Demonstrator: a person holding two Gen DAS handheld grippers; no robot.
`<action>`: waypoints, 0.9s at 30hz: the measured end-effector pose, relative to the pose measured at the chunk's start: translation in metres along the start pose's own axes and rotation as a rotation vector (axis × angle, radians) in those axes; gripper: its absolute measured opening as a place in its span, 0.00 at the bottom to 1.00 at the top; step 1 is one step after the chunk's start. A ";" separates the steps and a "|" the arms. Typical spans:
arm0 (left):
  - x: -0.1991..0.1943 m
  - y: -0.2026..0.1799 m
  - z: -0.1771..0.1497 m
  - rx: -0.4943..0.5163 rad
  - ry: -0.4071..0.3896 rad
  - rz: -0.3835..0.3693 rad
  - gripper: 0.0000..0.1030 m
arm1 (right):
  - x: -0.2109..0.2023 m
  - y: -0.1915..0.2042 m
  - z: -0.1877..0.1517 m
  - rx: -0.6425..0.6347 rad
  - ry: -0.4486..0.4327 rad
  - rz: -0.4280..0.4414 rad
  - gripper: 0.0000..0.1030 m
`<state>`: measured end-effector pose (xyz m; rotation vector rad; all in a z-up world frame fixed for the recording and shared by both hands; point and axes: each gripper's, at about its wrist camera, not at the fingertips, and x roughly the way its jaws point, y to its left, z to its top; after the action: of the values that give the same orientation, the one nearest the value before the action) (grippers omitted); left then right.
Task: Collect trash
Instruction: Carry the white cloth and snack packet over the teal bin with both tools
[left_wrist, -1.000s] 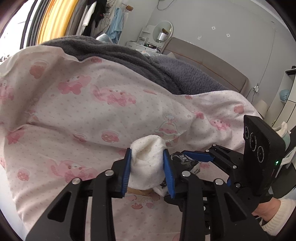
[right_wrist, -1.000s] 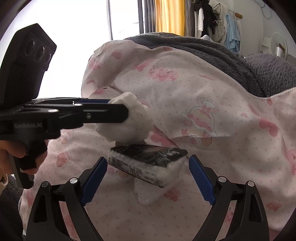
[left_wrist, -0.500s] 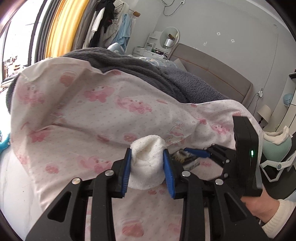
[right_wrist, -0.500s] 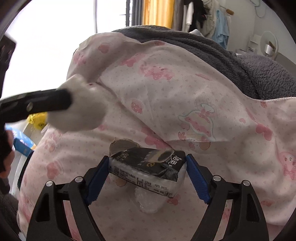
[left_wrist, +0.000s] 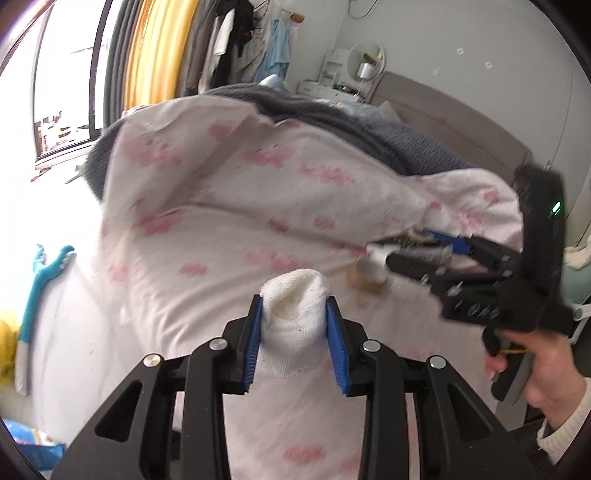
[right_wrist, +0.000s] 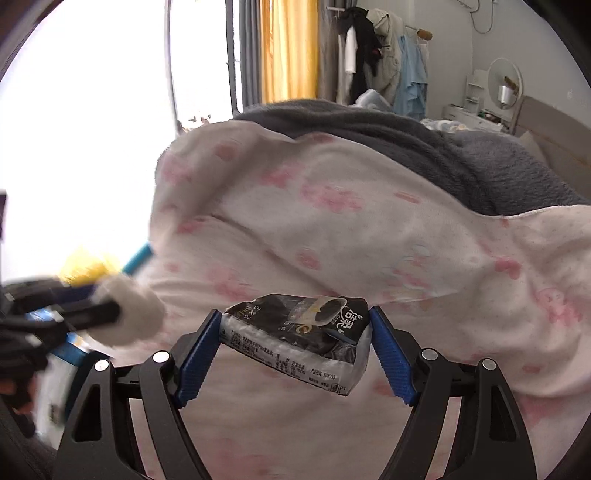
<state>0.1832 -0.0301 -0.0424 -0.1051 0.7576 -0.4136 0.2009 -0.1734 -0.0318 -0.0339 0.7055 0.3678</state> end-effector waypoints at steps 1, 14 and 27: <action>-0.005 0.004 -0.005 -0.004 0.010 0.012 0.35 | -0.002 0.006 -0.001 0.010 -0.003 0.021 0.78; -0.049 0.053 -0.059 -0.107 0.106 0.127 0.35 | -0.021 0.091 -0.016 -0.021 -0.021 0.116 0.78; -0.077 0.095 -0.106 -0.134 0.165 0.195 0.35 | -0.014 0.164 -0.033 -0.101 0.009 0.204 0.78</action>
<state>0.0911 0.0938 -0.0928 -0.1220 0.9496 -0.1873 0.1144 -0.0294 -0.0330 -0.0592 0.7009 0.5991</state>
